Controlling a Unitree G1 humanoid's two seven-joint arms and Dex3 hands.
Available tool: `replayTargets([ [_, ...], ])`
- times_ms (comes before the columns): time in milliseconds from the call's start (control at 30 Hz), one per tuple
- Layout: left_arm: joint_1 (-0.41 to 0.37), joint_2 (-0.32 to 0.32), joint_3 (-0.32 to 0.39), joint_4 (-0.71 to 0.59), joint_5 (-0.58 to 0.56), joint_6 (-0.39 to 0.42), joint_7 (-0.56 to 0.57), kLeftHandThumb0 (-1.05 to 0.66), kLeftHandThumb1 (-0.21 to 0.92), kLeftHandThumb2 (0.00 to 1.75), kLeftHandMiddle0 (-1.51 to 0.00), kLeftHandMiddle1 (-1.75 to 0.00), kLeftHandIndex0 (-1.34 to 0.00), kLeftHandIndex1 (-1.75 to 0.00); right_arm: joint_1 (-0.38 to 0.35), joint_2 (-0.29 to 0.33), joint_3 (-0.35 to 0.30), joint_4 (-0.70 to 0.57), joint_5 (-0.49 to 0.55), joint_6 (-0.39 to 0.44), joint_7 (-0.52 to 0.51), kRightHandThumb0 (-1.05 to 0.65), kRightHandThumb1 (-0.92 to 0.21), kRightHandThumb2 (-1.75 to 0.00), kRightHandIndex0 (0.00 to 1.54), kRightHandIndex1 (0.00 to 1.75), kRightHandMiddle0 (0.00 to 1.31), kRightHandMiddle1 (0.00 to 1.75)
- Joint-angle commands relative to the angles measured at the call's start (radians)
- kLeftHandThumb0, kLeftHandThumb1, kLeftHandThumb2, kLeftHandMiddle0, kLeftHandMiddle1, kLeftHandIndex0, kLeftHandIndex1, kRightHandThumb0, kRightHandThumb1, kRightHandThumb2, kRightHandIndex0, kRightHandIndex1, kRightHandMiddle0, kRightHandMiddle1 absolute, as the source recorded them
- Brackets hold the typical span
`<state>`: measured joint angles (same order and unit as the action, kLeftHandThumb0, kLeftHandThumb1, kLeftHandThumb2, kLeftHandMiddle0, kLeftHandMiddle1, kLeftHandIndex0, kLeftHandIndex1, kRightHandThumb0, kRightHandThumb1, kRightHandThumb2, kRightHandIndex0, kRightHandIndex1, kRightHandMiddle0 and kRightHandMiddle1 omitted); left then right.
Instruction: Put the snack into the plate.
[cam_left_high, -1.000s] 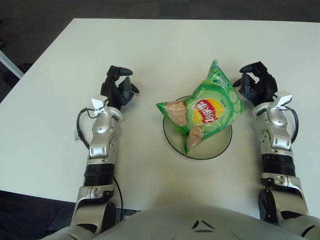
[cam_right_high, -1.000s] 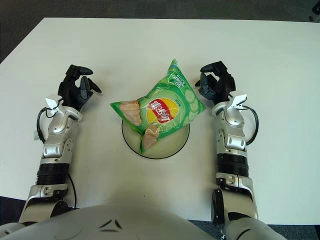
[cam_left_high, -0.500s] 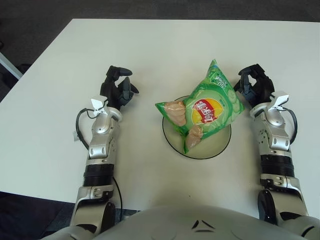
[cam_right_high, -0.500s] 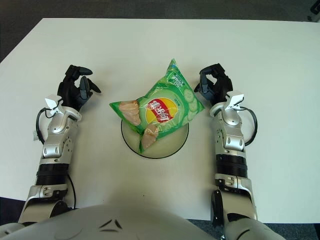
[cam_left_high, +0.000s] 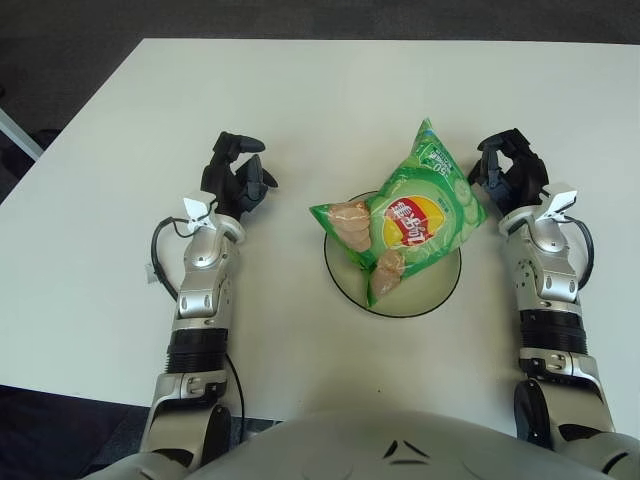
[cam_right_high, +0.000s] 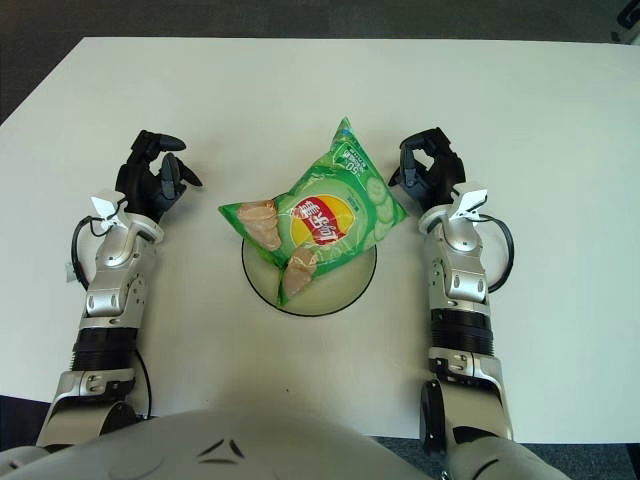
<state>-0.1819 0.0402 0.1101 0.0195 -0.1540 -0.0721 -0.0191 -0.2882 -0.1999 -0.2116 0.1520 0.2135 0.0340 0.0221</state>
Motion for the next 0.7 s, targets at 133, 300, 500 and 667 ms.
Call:
replayTargets([
  [133, 0.101, -0.046, -0.008, 0.058, 0.004, -0.017, 0.01, -0.37, 0.74, 0.76, -0.77, -1.75, -0.31, -1.75, 0.153, 0.106, 0.048, 0.086, -0.05, -0.076, -0.042, -0.37, -0.72, -0.78, 0.87, 1.75, 0.32, 1.75],
  [300, 0.104, -0.045, -0.01, 0.056, 0.013, -0.024, 0.014, -0.37, 0.74, 0.76, -0.77, -1.75, -0.32, -1.75, 0.161, 0.092, 0.075, 0.122, -0.091, -0.191, -0.023, -0.38, -0.67, -0.86, 0.87, 1.75, 0.36, 1.75],
  [500, 0.108, -0.044, -0.014, 0.055, 0.03, -0.038, 0.026, -0.38, 0.73, 0.77, -0.77, -1.75, -0.32, -1.75, 0.16, 0.089, 0.08, 0.138, -0.1, -0.212, -0.021, -0.38, -0.64, -0.88, 0.88, 1.75, 0.37, 1.75],
  [667, 0.109, -0.044, -0.019, 0.055, 0.039, -0.045, 0.035, -0.38, 0.73, 0.78, -0.77, -1.75, -0.32, -1.75, 0.16, 0.109, 0.076, 0.165, -0.108, -0.272, -0.051, -0.38, -0.64, -0.88, 0.88, 1.75, 0.37, 1.75],
])
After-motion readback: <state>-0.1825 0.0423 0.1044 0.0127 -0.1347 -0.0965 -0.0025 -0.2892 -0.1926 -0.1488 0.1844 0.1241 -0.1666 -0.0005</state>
